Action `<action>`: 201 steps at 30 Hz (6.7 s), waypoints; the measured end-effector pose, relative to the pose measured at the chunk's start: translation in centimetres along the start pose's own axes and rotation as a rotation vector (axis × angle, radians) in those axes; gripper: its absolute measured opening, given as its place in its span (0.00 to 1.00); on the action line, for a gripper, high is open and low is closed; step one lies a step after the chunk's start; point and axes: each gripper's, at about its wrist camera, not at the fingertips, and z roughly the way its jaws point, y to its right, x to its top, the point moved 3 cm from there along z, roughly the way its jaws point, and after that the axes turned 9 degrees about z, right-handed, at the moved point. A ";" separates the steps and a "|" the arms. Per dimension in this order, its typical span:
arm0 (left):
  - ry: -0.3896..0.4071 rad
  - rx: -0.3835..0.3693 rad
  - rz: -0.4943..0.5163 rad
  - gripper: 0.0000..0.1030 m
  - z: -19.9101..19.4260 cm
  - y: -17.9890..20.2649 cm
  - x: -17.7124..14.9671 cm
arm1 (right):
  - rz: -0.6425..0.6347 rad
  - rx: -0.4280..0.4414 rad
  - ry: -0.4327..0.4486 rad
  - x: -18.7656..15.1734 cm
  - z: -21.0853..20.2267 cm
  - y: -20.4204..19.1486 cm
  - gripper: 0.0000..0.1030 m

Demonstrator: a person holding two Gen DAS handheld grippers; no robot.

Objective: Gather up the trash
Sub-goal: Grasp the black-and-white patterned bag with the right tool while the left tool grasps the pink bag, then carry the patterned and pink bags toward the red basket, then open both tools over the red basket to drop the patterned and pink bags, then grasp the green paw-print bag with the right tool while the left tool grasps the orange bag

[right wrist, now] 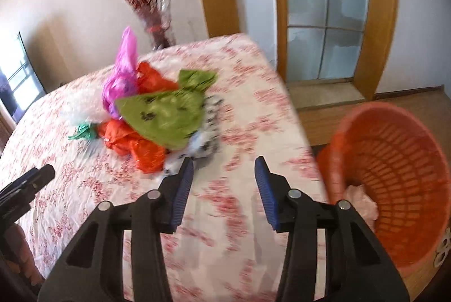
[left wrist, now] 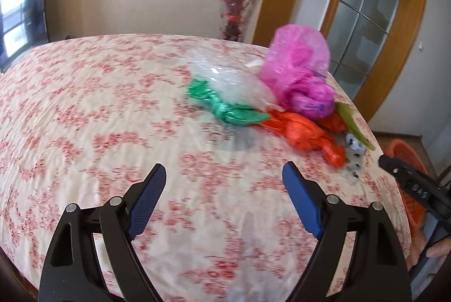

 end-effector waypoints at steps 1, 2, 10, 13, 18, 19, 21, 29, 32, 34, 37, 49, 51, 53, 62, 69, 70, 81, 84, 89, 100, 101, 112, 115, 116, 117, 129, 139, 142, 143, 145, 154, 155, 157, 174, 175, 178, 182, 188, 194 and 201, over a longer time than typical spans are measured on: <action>-0.001 0.003 -0.006 0.81 0.1 -0.3 0.0 | 0.001 0.003 -0.004 0.0 0.3 -0.3 0.44; -0.001 0.003 -0.010 0.81 0.1 -0.6 0.0 | 0.001 0.005 -0.011 0.1 0.8 -0.8 0.44; -0.006 0.012 -0.057 0.81 0.7 -3.1 -0.2 | 0.022 -0.071 -0.045 1.1 4.7 -1.9 0.42; -0.004 0.012 -0.067 0.81 0.9 -3.7 -0.1 | 0.033 -0.082 -0.062 1.4 5.6 -1.7 0.37; 0.002 0.010 -0.077 0.81 1.2 -3.9 0.4 | 0.007 -0.106 -0.054 1.3 5.4 -1.2 0.23; 0.003 0.008 -0.079 0.81 1.3 -3.9 0.6 | 0.009 -0.103 -0.054 1.2 5.2 -1.0 0.21; 0.006 -0.005 -0.085 0.81 1.6 -3.7 1.2 | 0.013 -0.101 -0.053 1.0 5.0 -0.6 0.18; 0.007 -0.048 -0.114 0.81 3.2 -2.4 4.5 | 0.043 -0.108 -0.041 -0.4 2.6 2.5 0.16; 0.003 -0.048 -0.112 0.81 3.8 -1.5 5.7 | 0.032 -0.136 -0.022 -0.8 1.8 3.6 0.15; 0.009 -0.052 -0.102 0.81 3.9 -0.7 6.3 | 0.023 -0.143 -0.021 -1.1 1.5 4.0 0.15; 0.023 -0.063 -0.066 0.81 3.9 1.3 7.5 | 0.025 -0.136 -0.018 -1.5 1.1 4.7 0.15; -0.029 -0.025 0.112 0.81 7.9 9.7 10.1 | 0.044 -0.112 -0.008 -1.3 -0.2 6.2 0.14; -0.059 0.005 0.121 0.81 9.2 9.8 9.9 | 0.046 -0.113 -0.010 -1.4 -0.3 6.4 0.14; -0.075 0.009 0.110 0.75 9.7 9.5 9.5 | 0.048 -0.113 -0.011 -1.4 -0.3 6.7 0.14; -0.100 -0.067 0.066 0.32 10.2 8.4 8.4 | 0.055 -0.106 -0.009 -1.5 -0.5 6.8 0.14; -0.047 -0.115 0.056 0.21 8.3 7.9 8.3 | 0.057 -0.094 0.018 -1.1 -1.7 6.4 0.14; -0.039 -0.121 0.057 0.20 8.0 7.8 8.4 | 0.057 -0.090 0.022 -1.0 -1.9 6.3 0.14; 0.056 -0.153 0.070 0.20 2.3 7.8 8.8 | 0.045 -0.050 0.094 0.0 -5.5 5.3 0.14; 0.078 -0.174 0.087 0.20 0.7 8.6 8.9 | 0.049 -0.044 0.120 0.2 -6.9 5.4 0.14; 0.107 -0.230 0.115 0.20 -1.8 10.9 8.6 | 0.062 -0.049 0.166 0.6 -9.2 6.4 0.14; 0.101 -0.396 0.199 0.20 -4.1 18.9 7.3 | 0.131 -0.134 0.253 0.7 -13.5 11.9 0.14; 0.095 -0.413 0.213 0.20 -4.0 20.0 7.0 | 0.138 -0.142 0.257 0.7 -13.7 12.4 0.14; 0.022 -0.553 0.291 0.20 -2.0 28.3 4.8 | 0.254 -0.236 0.281 0.4 -15.1 19.8 0.14; -0.004 -0.571 0.306 0.20 -1.2 30.1 4.2 | 0.277 -0.251 0.276 0.2 -14.9 21.3 0.14; -0.010 -0.575 0.309 0.20 -1.0 30.5 4.0 | 0.283 -0.255 0.274 0.0 -14.8 21.7 0.14; -0.018 -0.580 0.313 0.20 -0.8 31.0 3.8 | 0.289 -0.258 0.271 0.0 -14.6 22.0 0.14; -0.106 -0.603 0.349 0.20 1.5 34.7 1.7 | 0.338 -0.277 0.241 -0.4 -12.5 25.0 0.14; -0.161 -0.597 0.358 0.24 3.0 36.0 0.6 | 0.370 -0.265 0.226 -0.6 -11.5 26.3 0.18; -0.171 -0.584 0.358 0.35 3.4 35.9 0.4 | 0.379 -0.260 0.227 -0.7 -11.3 26.4 0.21; -0.171 -0.574 0.354 0.40 3.5 35.7 0.4 | 0.380 -0.263 0.228 -0.8 -11.3 26.4 0.27; -0.171 -0.558 0.343 0.45 3.6 35.3 0.4 | 0.383 -0.265 0.229 -0.9 -11.3 26.5 0.35; -0.126 -0.455 0.299 0.65 3.3 29.9 1.2 | 0.360 -0.306 0.258 -0.9 -12.0 25.6 0.59; -0.118 -0.439 0.302 0.66 3.1 29.1 1.2 | 0.353 -0.308 0.259 -0.9 -12.1 25.3 0.59; -0.111 -0.418 0.305 0.69 3.0 28.1 1.1 | 0.340 -0.306 0.257 -0.8 -12.1 24.7 0.60; -0.024 -0.170 0.202 0.88 1.1 13.3 1.3 | 0.144 -0.175 0.187 0.7 -8.3 13.3 0.61; -0.021 -0.155 0.194 0.88 1.1 12.2 1.2 | 0.124 -0.158 0.179 0.9 -7.7 12.0 0.61; -0.021 -0.106 0.152 0.88 1.0 8.6 1.2 | 0.076 -0.109 0.155 1.3 -6.4 8.8 0.61; -0.021 -0.053 0.095 0.88 1.0 4.4 1.0 | 0.026 -0.047 0.120 2.2 -4.1 4.5 0.51; -0.008 -0.022 0.027 0.88 0.5 0.2 1.0 | 0.007 0.004 0.051 4.6 0.8 -0.4 0.37; 0.007 -0.014 -0.022 0.88 0.6 -2.8 1.3 | 0.042 0.010 -0.020 7.6 6.7 -3.1 0.32; -0.006 -0.011 -0.058 0.88 1.3 -4.9 0.8 | 0.075 0.004 -0.128 7.6 11.0 -3.7 0.34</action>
